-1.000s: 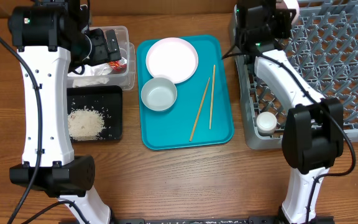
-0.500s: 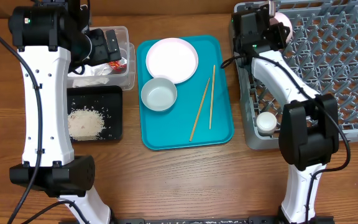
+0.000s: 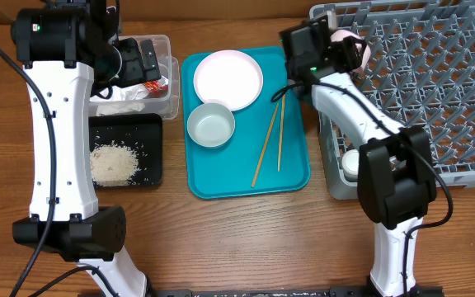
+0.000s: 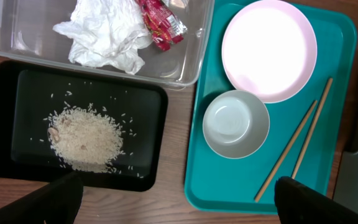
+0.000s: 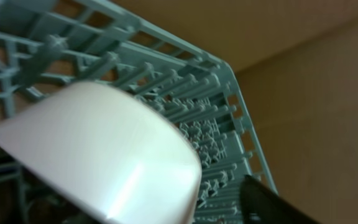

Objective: Sort waste into correct bins and load items into the dishwasher
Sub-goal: 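Reach the right gripper to the pale green bowl and grasp it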

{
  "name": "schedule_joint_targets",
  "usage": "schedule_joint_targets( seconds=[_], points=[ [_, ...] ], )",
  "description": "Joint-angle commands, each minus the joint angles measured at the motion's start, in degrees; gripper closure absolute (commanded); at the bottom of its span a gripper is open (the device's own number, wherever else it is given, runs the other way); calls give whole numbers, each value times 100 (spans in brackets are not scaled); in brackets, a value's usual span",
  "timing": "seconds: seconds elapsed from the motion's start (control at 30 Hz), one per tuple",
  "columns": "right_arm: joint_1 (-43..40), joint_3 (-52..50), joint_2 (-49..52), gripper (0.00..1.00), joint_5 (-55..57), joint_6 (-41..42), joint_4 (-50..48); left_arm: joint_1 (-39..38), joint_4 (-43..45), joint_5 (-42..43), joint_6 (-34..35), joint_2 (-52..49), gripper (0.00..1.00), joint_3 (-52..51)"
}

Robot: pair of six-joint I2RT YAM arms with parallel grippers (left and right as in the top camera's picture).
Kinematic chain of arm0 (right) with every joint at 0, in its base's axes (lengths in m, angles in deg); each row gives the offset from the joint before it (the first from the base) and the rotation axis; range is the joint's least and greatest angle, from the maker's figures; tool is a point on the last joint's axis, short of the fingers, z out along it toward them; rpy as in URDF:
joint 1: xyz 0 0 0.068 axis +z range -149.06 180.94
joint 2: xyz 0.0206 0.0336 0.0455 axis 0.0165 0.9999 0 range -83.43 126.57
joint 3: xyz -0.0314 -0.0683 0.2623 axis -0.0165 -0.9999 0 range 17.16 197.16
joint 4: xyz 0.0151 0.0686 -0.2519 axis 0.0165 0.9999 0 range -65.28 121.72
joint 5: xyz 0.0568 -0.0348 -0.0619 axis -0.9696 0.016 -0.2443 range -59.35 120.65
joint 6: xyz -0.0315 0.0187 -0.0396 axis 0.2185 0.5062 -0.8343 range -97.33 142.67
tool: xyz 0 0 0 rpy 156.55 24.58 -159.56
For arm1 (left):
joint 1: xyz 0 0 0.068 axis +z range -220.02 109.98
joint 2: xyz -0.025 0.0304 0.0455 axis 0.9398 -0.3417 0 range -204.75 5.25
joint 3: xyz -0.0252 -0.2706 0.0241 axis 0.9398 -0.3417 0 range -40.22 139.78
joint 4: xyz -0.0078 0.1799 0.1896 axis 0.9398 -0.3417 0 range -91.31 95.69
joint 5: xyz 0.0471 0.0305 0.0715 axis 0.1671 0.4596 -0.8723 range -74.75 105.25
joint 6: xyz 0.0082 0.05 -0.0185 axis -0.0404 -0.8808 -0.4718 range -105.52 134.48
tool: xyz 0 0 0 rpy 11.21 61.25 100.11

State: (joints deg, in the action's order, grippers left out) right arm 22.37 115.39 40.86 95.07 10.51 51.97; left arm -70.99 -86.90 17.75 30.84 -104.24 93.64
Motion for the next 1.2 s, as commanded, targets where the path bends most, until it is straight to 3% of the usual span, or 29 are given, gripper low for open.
schedule_joint_targets(
  seconds=[0.0, 0.3, 0.37, 0.57, 0.7, 0.8, 0.97, 1.07, 1.17],
  points=[
    [155, 39, 28, 27, -26, 46, -24, 35, 7, -59, -50, 118, 0, 48],
    [621, 52, -96, 18, -57, 212, 337, 31, 7, -59, -50, 118, 0, 48],
    [730, 61, -251, 17, -588, 459, 625, 31, 7, -59, -50, 118, 0, 48],
    [728, 212, -765, 17, -4586, 1768, 1611, 31, 7, -59, -50, 118, 0, 48],
    [586, 208, -800, 23, -7917, 1996, 1604, 31, 7, -59, -50, 118, 0, 48],
    [577, 146, -780, 27, -9084, 1998, 1591, 31, 7, -59, -50, 118, 0, 48],
    [776, -68, -693, 36, -8977, 2605, 1478, 31, 7, -59, -50, 118, 0, 48],
    [922, -118, -518, 39, -8371, 3469, 1451, 31, 7, -59, -50, 118, 0, 48],
    [1049, -155, -345, 48, -7722, 4183, 1484, 31, 7, -59, -50, 118, 0, 48]
  ],
)
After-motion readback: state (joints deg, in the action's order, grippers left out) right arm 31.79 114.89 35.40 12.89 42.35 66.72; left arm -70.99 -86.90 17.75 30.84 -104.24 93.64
